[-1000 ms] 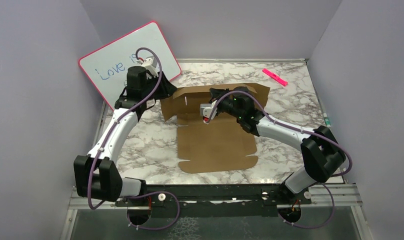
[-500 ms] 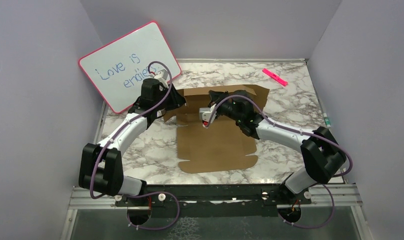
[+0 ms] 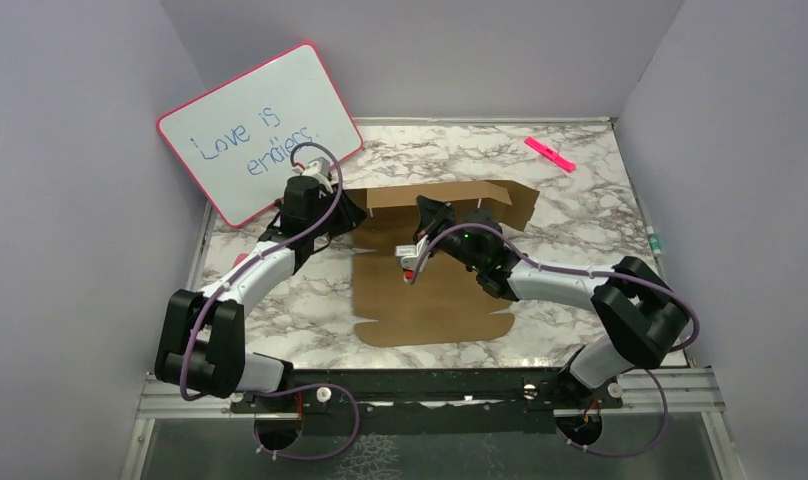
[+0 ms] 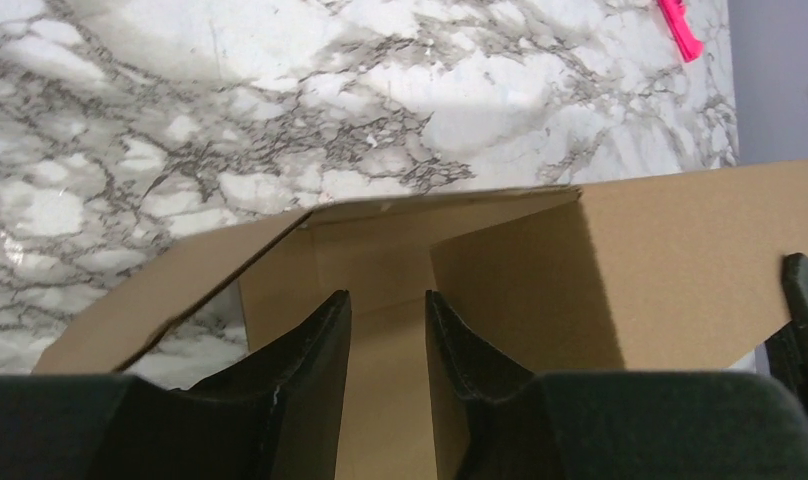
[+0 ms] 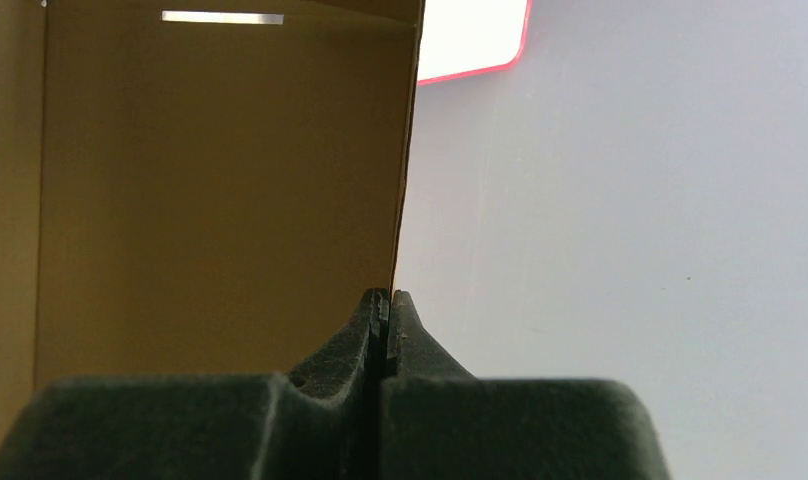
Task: Fold the paper box
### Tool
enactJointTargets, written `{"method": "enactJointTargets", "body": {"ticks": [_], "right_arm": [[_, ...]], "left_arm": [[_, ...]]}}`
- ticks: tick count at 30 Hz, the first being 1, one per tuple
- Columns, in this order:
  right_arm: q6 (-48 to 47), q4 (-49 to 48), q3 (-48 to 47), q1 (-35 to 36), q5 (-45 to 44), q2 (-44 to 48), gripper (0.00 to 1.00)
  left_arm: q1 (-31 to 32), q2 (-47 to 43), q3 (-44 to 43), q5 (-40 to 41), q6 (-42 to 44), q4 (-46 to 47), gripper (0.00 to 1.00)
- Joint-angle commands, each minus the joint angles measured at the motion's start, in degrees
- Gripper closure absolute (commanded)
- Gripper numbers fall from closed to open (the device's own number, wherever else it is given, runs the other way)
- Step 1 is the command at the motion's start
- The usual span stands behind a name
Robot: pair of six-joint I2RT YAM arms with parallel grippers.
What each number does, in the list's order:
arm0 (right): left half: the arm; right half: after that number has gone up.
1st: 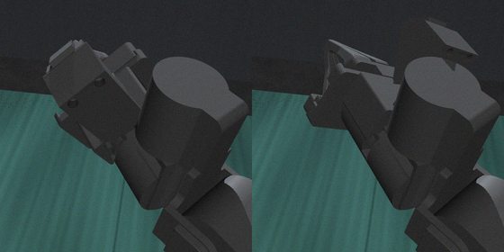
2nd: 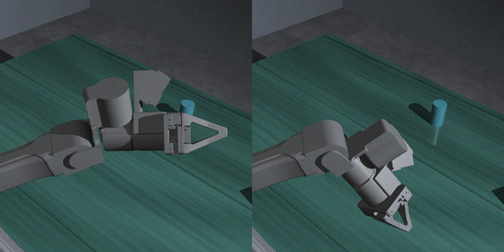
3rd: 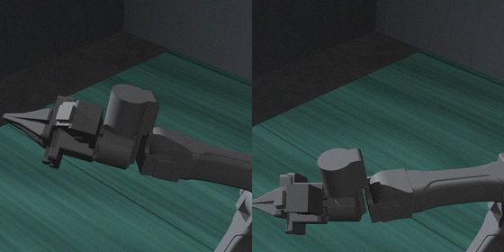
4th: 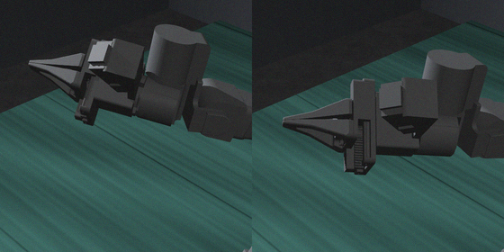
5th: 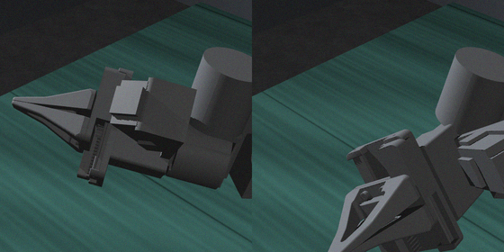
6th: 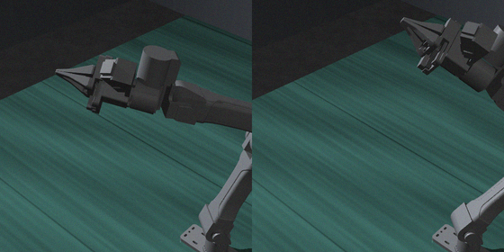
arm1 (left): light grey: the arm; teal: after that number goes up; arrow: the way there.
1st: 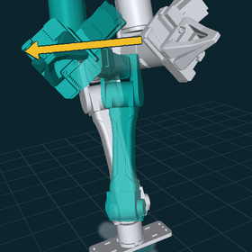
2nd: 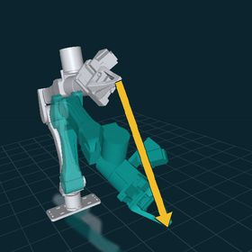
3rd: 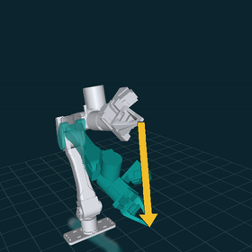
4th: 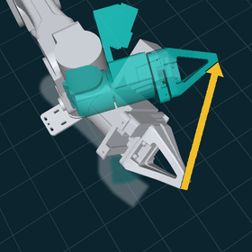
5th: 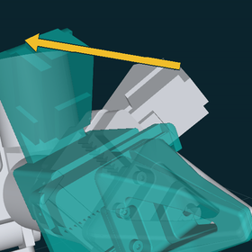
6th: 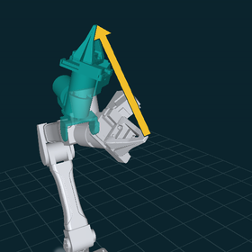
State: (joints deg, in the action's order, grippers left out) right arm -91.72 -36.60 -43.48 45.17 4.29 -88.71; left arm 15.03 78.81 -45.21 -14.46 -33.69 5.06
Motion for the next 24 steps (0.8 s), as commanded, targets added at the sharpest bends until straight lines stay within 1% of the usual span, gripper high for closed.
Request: {"method": "enactJointTargets", "body": {"ticks": [1,6,8,12,16,19,24], "right_arm": [[-4.82,-5.06,1.7,1.27,-3.95,-1.09,0.99],[-5.76,-5.4,1.95,1.8,-3.99,-1.29,0.99],[-5.92,-5.54,1.96,1.9,-3.95,-1.52,0.99],[-6.12,-5.5,1.91,1.94,-5.47,-1.88,0.99],[-5.7,-4.9,1.62,1.92,-5.83,-1.76,0.99],[-5.28,-4.28,1.02,1.94,-5.73,-1.92,0.99],[-5.06,-4.07,0.18,1.88,-5.57,-2.55,0.99]], "left_arm": [[0.18,-4.03,3.54,4.94,-1.9,1.27,0.63],[0.18,-5.88,6.32,9.84,-2.64,0.77,0.57],[0.18,-5.67,6.51,11.07,-2.94,0.73,0.52],[0.18,-4.49,5.96,13.06,-3.4,0.21,0.51],[0.11,-7.55,7.58,16.39,-3.4,-0.22,0.5],[0.16,-8.69,8.36,15.95,-2.3,1.2,0.45],[0.12,-3.97,8.6,13.43,-4.34,3.43,0.43]]}}
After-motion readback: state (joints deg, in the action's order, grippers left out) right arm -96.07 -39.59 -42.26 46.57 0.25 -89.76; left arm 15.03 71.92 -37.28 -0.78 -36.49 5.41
